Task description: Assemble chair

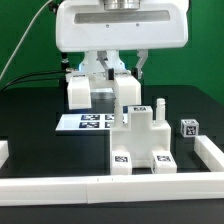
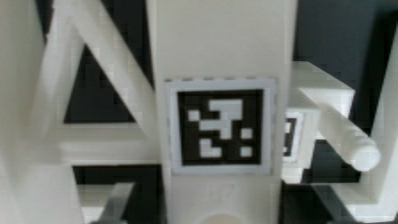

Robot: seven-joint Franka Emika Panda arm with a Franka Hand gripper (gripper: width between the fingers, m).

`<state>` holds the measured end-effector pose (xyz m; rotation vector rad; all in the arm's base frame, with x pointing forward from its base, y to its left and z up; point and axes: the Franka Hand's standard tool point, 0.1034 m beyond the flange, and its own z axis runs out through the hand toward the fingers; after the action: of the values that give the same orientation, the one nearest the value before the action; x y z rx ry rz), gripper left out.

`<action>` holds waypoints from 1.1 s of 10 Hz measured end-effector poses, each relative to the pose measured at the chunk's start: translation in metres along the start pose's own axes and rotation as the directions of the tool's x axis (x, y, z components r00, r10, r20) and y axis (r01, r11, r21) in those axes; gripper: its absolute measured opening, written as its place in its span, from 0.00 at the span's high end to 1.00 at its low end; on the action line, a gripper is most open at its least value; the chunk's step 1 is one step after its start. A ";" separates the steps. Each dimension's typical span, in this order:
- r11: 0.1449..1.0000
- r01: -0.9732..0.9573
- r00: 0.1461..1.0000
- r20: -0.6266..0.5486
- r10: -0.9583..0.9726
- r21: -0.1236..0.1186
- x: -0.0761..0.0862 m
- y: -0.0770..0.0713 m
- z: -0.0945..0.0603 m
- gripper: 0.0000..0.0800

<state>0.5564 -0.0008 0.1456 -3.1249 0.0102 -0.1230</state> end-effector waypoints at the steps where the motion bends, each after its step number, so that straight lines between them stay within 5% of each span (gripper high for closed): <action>1: 1.000 -0.005 1.000 0.002 0.005 -0.001 0.000 -0.001 0.000 0.64; 5: 0.998 -0.065 0.998 0.003 0.065 0.002 0.012 -0.042 -0.003 0.64; 6: 0.997 -0.073 0.997 -0.019 0.074 0.026 0.010 -0.033 0.003 0.64; 8: 0.997 -0.080 0.997 -0.011 0.080 0.022 0.009 -0.034 0.003 0.64; 11: 0.999 -0.054 0.998 0.010 0.054 -0.010 0.007 -0.054 0.002 0.64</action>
Offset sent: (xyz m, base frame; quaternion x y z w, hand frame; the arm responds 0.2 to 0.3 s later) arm 0.0170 0.0275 0.0132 -0.0540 -0.0310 0.0131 0.9980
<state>0.5637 0.0529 0.1449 -3.1314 0.0951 -0.1060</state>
